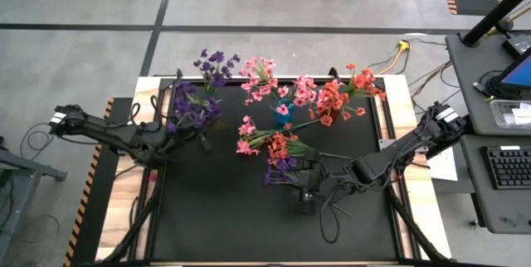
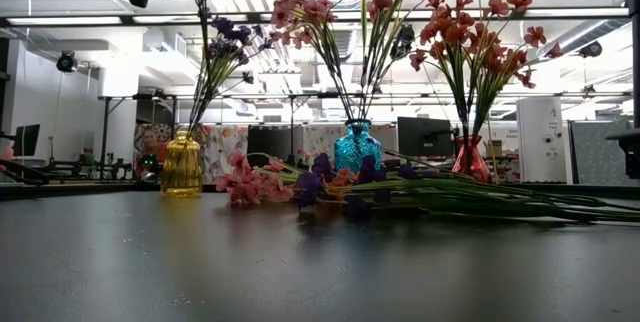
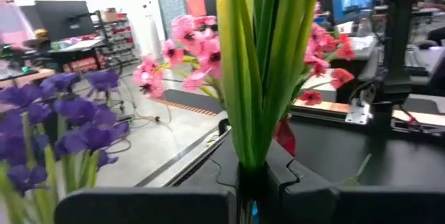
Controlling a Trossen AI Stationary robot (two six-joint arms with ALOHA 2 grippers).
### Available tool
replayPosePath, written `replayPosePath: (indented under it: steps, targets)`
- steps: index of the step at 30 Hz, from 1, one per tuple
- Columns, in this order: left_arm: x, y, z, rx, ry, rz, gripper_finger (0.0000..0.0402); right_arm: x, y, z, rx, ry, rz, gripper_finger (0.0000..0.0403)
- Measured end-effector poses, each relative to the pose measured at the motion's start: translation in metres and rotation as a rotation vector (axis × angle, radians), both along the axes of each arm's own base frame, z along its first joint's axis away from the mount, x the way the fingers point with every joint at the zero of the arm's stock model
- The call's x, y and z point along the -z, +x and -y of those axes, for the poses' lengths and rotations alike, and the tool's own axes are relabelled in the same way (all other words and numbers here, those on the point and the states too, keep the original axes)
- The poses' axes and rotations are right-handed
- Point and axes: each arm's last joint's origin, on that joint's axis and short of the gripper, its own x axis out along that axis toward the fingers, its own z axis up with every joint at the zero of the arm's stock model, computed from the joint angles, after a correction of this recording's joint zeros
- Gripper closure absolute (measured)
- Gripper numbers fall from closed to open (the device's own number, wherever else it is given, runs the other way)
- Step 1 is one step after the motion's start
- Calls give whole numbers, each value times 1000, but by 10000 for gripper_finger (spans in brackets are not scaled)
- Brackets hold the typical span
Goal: Sort flowers into vase by color
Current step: Put the purple flower into the yellow vase
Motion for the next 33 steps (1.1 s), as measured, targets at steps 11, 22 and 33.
replayPosePath:
  steps: [11, 22, 33]
  targets:
    - [0, -2, -14, -192, -10, 10, 401, 0, 0, 0, -8, -17, -3, 165]
    - [3, -6, -52, -423, 31, -81, 401, 1, 0, 0, -8, -22, -9, 165]
    - [8, -9, -64, -469, -25, -74, 401, 1, 0, 0, -8, -23, -11, 165]
